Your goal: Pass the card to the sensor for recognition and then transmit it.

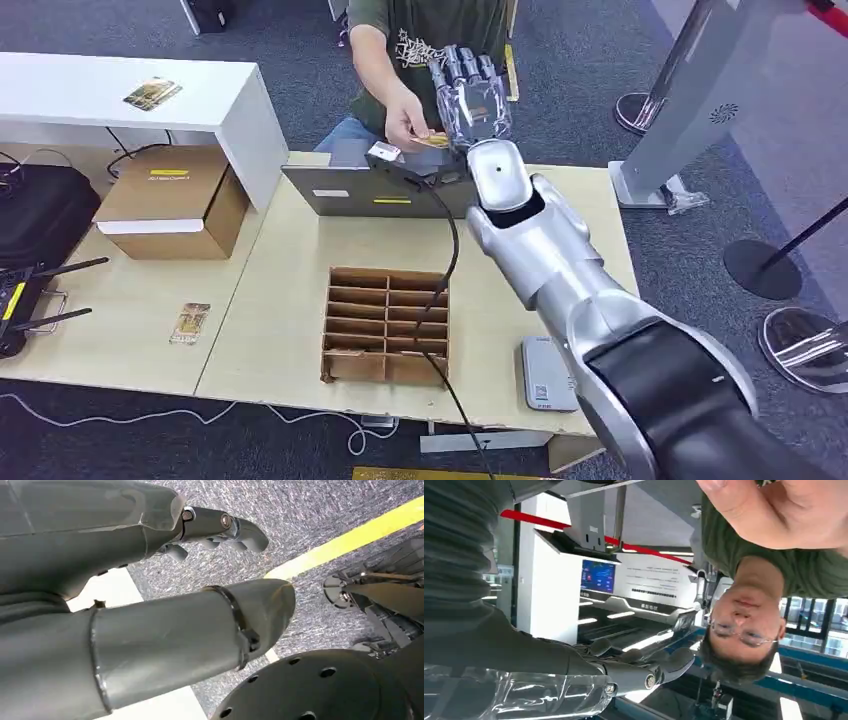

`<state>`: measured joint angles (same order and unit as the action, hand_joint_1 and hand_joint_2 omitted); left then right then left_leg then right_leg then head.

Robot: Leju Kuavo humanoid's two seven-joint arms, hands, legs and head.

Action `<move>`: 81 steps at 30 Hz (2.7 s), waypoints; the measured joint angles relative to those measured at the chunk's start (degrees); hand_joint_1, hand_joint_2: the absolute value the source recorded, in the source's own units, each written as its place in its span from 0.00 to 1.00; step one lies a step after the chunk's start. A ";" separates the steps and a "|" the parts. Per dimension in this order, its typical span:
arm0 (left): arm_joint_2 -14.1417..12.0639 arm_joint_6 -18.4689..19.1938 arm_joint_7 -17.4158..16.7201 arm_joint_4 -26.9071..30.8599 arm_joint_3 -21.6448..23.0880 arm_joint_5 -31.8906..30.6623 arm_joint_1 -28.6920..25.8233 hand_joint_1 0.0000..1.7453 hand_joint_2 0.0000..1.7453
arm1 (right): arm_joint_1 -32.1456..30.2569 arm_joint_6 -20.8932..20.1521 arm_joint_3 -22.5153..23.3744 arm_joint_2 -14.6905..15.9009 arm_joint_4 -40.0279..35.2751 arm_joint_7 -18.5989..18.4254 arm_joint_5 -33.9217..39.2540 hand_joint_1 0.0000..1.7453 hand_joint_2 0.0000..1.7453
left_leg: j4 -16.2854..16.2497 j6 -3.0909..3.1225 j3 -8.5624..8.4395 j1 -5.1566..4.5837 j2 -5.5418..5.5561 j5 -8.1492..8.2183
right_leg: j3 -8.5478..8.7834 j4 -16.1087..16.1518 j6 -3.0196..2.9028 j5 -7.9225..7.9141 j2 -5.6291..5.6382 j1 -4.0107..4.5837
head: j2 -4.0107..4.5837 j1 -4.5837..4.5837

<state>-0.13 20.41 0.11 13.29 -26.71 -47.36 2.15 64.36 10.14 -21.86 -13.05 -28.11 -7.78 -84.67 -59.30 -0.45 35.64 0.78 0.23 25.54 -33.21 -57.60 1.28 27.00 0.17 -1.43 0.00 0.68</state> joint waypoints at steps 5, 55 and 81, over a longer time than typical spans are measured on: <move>0.00 -0.09 0.13 -0.15 -0.28 -0.15 -0.13 0.00 0.00 | -0.14 0.33 1.99 1.44 -1.25 0.20 0.50 0.00 1.00 | -0.01 0.00 0.01 0.00 -0.01 0.00 | 0.00 0.00 0.00 0.00 0.01 0.00 | 0.00 0.00; 0.17 -0.87 0.46 -0.28 -2.91 -1.53 -0.89 0.00 0.00 | -4.79 -2.87 14.96 4.59 -11.46 4.86 19.55 1.00 1.00 | -0.02 0.00 0.04 0.00 0.00 0.00 | -0.03 0.01 0.00 -0.01 -0.02 0.00 | 0.00 0.00; 0.26 -2.38 0.59 -0.28 -7.10 -4.52 -1.05 0.00 0.00 | -25.05 0.26 22.19 14.21 -34.63 4.81 44.59 0.97 1.00 | -0.04 0.06 0.06 -0.01 0.05 0.05 | -0.01 0.07 0.04 0.02 -0.09 0.00 | 0.00 0.00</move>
<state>0.13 18.03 0.70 13.00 -33.81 -51.89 1.10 39.31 10.40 0.33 1.16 -62.74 -2.97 -40.09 -59.34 -0.39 35.70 0.77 0.27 25.59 -33.22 -57.54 1.31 27.02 0.08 -1.43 0.00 0.68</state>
